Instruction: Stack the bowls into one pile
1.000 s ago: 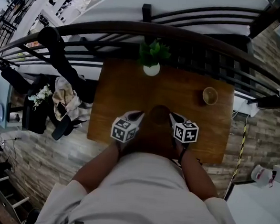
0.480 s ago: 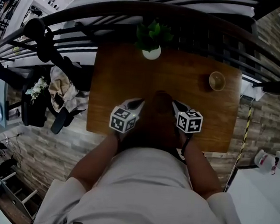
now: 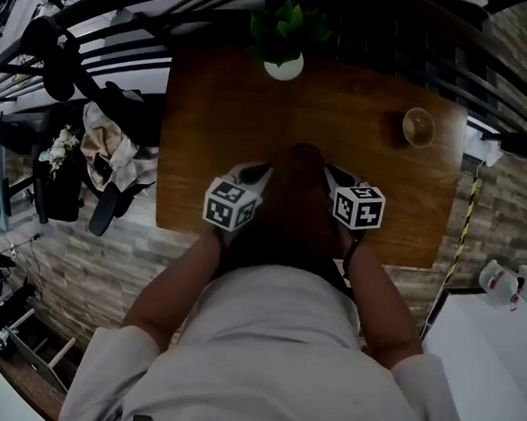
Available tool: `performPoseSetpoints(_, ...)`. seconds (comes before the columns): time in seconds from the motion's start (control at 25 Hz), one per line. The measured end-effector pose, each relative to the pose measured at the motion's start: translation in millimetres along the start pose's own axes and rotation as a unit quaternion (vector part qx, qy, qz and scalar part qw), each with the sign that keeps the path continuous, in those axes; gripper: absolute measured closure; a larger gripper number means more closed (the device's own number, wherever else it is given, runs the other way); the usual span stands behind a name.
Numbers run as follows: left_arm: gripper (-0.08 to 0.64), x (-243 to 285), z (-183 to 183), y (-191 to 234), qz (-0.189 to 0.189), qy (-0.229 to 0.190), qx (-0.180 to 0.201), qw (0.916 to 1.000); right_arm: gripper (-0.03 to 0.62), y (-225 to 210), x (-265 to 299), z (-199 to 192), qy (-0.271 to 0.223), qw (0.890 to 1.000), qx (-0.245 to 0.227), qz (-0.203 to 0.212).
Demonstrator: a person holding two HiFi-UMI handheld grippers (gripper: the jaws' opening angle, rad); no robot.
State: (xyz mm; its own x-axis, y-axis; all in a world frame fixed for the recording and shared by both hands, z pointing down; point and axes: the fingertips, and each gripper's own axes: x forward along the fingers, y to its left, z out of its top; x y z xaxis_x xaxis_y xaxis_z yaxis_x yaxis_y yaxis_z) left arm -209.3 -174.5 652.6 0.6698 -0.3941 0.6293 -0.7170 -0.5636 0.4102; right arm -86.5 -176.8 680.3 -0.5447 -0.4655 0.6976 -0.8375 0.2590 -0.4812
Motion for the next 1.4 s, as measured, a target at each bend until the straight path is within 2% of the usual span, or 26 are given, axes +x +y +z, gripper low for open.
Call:
performPoseSetpoints(0.64,0.555,10.6,-5.4,21.1,0.011,0.000,-0.015,0.9998,0.575,-8.0,20.7,-7.4,0.011,1.000,0.009,0.001)
performPoseSetpoints(0.68,0.555,9.8,-5.6,22.1,0.012,-0.001,-0.018,0.9998,0.572,-8.9,20.8,-7.7,0.010,1.000,0.012,-0.001)
performPoseSetpoints(0.76,0.557,9.0,-6.3,23.7,0.015,-0.002,-0.022,0.9996,0.508,-10.1,21.0,-7.4,0.008,1.000,0.017,-0.006)
performPoseSetpoints(0.88,0.557,9.7,-7.8,23.1,0.014,-0.002,-0.024,0.9996,0.477,-10.4,21.3,-6.3,0.005,1.000,0.014,-0.011)
performPoseSetpoints(1.4,0.557,7.5,-6.2,18.6,0.010,-0.008,-0.019,0.9997,0.477,-5.8,18.0,-8.5,0.008,1.000,0.005,-0.009)
